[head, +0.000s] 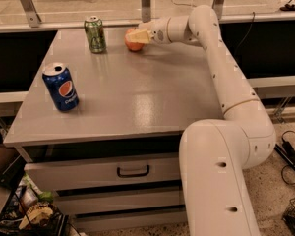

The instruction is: Move apple near pepsi can

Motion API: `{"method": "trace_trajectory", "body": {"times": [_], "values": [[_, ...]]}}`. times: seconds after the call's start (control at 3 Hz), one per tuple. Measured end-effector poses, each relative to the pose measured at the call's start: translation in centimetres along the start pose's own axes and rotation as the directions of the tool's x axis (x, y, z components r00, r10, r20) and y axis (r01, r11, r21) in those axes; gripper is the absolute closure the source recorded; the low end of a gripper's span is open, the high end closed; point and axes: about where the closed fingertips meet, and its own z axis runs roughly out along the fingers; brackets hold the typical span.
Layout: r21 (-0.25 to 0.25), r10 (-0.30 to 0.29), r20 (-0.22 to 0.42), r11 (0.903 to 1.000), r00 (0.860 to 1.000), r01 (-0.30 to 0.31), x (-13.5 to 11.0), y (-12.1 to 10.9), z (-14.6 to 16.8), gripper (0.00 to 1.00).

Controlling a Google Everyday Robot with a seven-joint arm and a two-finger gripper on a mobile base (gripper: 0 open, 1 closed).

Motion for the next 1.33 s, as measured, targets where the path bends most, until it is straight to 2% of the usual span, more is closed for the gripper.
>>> {"method": "trace_trajectory", "body": {"times": [0.67,1.0,1.33], "values": [[-0.010,0.002,-0.003,0.9999,1.000,-0.002,0.2,0.4,0.7,0.88],[-0.015,0.003,-0.004,0.9999,1.000,-0.003,0.3,0.6,1.1,1.00],[0.001,-0.019,-0.011,0.9998,1.000,0.019,-0.9,0.4,-0.1,1.00]]}}
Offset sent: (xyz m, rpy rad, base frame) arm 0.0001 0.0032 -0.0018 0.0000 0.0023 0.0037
